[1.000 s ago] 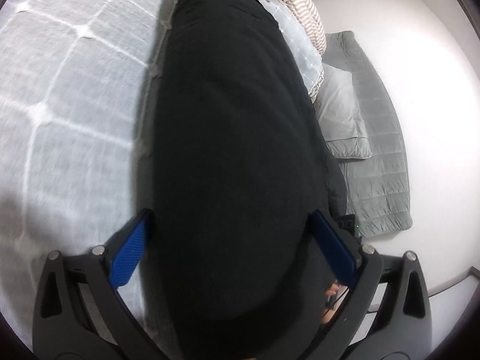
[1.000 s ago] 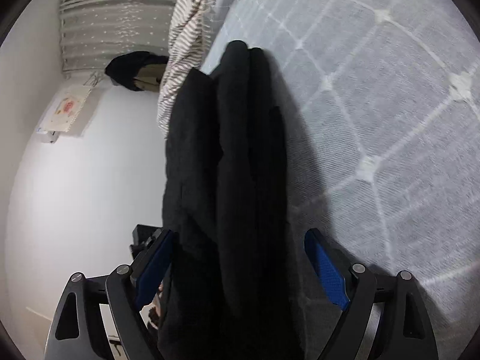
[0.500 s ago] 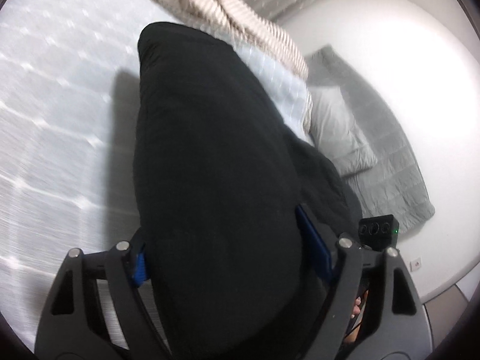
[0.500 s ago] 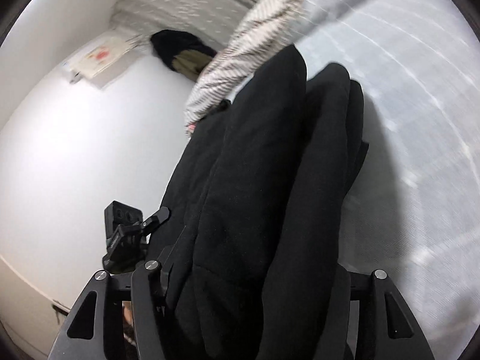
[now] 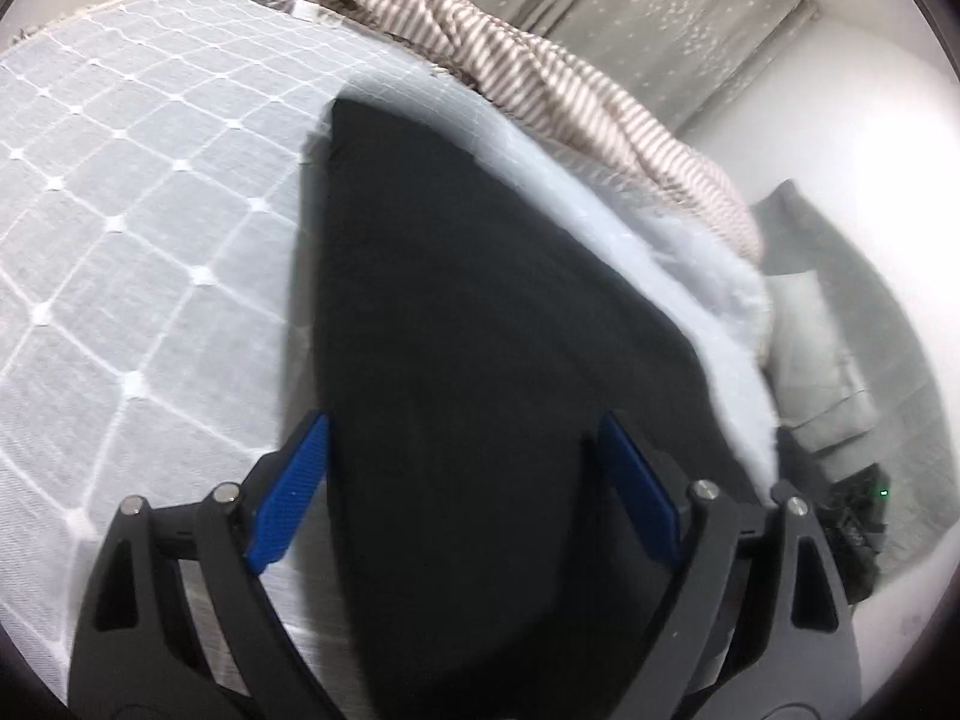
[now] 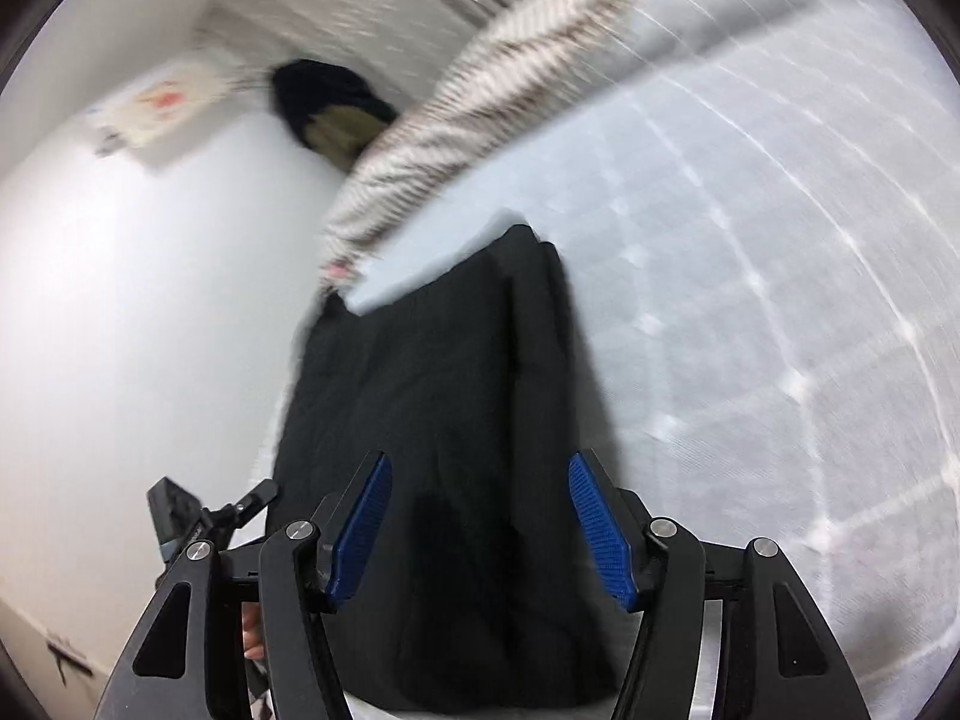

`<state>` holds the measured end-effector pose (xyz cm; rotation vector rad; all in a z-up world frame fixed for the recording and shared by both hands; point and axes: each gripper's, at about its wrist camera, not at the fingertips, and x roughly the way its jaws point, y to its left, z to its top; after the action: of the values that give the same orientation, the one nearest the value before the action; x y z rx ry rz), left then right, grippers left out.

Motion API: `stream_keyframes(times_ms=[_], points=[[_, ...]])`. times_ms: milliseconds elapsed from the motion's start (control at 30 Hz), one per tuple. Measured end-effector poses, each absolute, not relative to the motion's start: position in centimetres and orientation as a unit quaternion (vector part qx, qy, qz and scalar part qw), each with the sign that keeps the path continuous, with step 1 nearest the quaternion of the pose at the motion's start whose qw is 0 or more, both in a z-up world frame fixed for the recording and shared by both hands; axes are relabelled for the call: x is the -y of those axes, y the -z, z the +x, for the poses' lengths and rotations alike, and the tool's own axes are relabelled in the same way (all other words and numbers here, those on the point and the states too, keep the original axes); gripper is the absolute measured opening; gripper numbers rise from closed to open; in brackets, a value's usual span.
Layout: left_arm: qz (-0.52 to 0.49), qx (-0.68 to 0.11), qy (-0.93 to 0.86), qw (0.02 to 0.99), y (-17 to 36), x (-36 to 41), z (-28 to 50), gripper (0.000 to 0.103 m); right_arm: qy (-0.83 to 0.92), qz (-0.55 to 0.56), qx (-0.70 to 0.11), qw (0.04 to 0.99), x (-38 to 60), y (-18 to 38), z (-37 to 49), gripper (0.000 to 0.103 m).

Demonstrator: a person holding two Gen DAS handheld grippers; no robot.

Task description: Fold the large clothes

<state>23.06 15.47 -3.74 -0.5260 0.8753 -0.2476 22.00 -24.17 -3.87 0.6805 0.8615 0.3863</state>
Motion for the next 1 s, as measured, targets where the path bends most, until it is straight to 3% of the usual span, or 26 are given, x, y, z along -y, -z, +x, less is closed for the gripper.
stream_keyframes(times_ms=[233, 600, 767, 1000], points=[[-0.181, -0.409, 0.086, 0.890, 0.4, -13.2, 20.0, 0.092, -0.166, 0.298, -0.396, 0.852, 27.0, 1.0, 19.2, 0.066], [-0.082, -0.395, -0.009, 0.915, -3.2, -8.6, 10.8, 0.102, -0.139, 0.141, -0.416, 0.888, 24.4, -2.0, 10.6, 0.074], [-0.048, -0.408, -0.044, 0.910, -2.0, -6.5, 7.7, 0.102, -0.119, 0.080, -0.407, 0.902, 21.8, -2.6, 7.6, 0.083], [-0.033, -0.434, -0.056, 0.898, 0.5, -4.4, 5.7, 0.102, -0.095, -0.020, -0.444, 0.891, 16.6, -0.1, 6.5, 0.086]])
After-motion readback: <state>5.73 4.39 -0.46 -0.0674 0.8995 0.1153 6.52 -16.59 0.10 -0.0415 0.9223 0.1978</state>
